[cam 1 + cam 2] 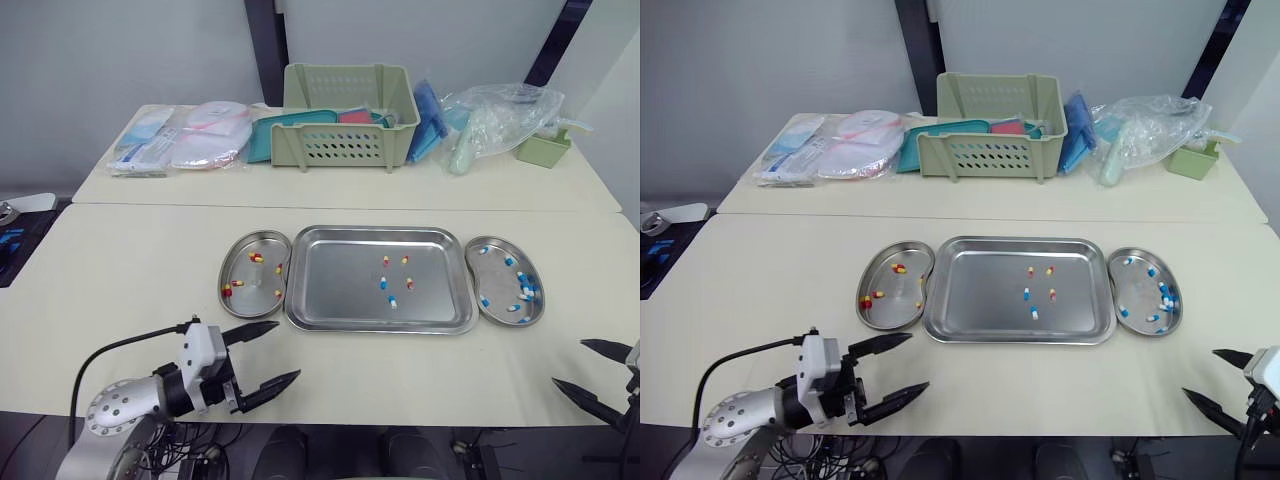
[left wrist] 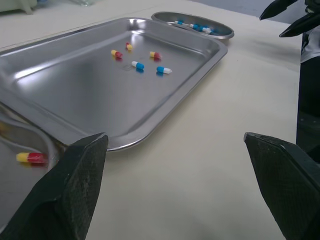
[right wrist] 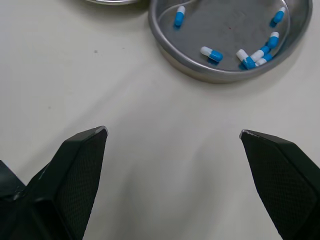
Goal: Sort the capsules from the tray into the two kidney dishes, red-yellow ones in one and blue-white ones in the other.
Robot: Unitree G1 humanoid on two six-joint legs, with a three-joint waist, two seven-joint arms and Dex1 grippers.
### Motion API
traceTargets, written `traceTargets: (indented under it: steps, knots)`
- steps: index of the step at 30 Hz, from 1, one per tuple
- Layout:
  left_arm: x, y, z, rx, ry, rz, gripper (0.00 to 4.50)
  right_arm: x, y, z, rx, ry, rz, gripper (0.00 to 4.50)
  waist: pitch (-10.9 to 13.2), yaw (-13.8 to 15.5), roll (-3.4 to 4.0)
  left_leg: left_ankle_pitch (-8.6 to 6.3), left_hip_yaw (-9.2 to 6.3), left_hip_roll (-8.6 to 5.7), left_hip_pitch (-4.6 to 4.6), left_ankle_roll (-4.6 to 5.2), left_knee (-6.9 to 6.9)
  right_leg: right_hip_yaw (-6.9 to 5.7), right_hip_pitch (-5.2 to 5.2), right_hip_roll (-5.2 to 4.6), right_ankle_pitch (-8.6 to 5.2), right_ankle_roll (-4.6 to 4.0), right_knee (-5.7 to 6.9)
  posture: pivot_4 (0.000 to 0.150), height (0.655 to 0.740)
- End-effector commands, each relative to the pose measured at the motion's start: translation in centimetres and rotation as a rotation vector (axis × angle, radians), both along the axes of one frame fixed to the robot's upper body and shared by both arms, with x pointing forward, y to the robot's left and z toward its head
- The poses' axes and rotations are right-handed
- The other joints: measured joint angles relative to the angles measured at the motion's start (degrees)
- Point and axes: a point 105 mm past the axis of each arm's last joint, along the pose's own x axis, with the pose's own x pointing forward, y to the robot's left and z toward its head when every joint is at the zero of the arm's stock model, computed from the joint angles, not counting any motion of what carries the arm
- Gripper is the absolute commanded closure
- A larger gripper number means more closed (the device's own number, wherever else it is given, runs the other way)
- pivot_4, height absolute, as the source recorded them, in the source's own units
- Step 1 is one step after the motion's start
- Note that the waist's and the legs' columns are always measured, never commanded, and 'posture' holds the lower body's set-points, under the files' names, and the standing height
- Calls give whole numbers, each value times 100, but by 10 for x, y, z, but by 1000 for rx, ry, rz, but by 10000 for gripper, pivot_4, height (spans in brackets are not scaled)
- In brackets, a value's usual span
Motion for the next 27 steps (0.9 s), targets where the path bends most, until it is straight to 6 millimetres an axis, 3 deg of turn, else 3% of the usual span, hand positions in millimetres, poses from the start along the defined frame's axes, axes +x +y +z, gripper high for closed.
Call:
traceTargets:
  steps: [1,5,11,13,16,20,27]
  knots:
    - [1,-6,4,-7,-41,-22,0,-3,35,15,29,-18,118,186,-2,3,4,0,-1,0,1,0,1,0,0,0,0,0,0,1500,7400]
    - [4,-10,3,-13,-45,-33,0,3,88,24,115,-30,212,186,-4,-4,6,0,-4,1,0,0,1,-2,1,1,0,0,1,1500,7400]
    - [5,-14,1,-11,-53,-50,0,40,146,35,252,-88,159,186,-3,3,0,1,-9,0,-2,-1,5,-6,0,1,0,0,3,1500,7400]
    - [6,-15,1,-12,-57,-50,0,52,156,34,256,-97,138,186,-2,7,-1,1,-12,-3,-6,-1,4,-7,-1,0,0,0,1,1500,7400]
    - [6,-17,1,-14,-59,-52,0,70,171,29,233,-105,112,5855,-1,10,-2,1,-15,-2,-10,-1,4,-10,-4,0,0,0,-1,1500,7400]
    - [6,-20,1,-18,-63,-55,0,93,189,20,203,-81,52,19602,-1,-1,-2,1,-15,-1,-8,-1,4,-9,-7,1,0,0,2,1500,7400]
    - [6,-25,3,-20,-69,-56,0,114,208,12,163,-28,-32,19602,-1,-3,0,1,-16,-1,-14,0,3,-8,-22,1,1,0,9,1500,7400]
